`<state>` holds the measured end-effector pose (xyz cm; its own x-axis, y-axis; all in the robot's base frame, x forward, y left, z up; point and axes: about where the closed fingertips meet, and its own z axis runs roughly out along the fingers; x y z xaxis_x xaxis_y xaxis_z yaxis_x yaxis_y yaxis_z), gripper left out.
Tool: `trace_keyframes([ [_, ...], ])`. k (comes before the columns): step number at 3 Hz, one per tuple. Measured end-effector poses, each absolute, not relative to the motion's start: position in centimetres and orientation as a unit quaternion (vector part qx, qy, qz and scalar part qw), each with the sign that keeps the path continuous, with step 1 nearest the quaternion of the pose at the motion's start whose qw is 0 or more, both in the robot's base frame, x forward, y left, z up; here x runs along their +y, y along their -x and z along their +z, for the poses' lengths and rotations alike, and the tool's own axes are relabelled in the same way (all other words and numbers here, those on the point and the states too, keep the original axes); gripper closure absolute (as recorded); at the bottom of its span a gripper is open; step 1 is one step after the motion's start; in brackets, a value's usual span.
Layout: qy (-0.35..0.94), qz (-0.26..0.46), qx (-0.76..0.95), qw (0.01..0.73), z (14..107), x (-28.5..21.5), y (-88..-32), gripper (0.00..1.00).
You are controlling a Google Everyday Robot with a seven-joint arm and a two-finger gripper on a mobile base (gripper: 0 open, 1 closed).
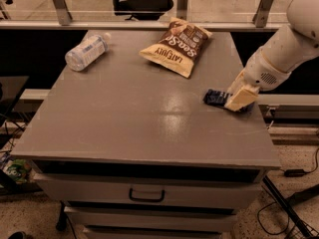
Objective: Move rxbar blueberry near brown chip bag
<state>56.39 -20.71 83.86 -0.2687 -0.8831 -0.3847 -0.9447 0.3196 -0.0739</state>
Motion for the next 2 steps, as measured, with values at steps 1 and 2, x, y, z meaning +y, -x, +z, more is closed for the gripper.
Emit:
trace_keyframes([
  [1,0.569,0.086,0.796,0.19,85.5,-20.3,-59.1,1.0],
  [2,0.562,0.082,0.797,0.206,87.1,-19.7,-62.6,1.0],
])
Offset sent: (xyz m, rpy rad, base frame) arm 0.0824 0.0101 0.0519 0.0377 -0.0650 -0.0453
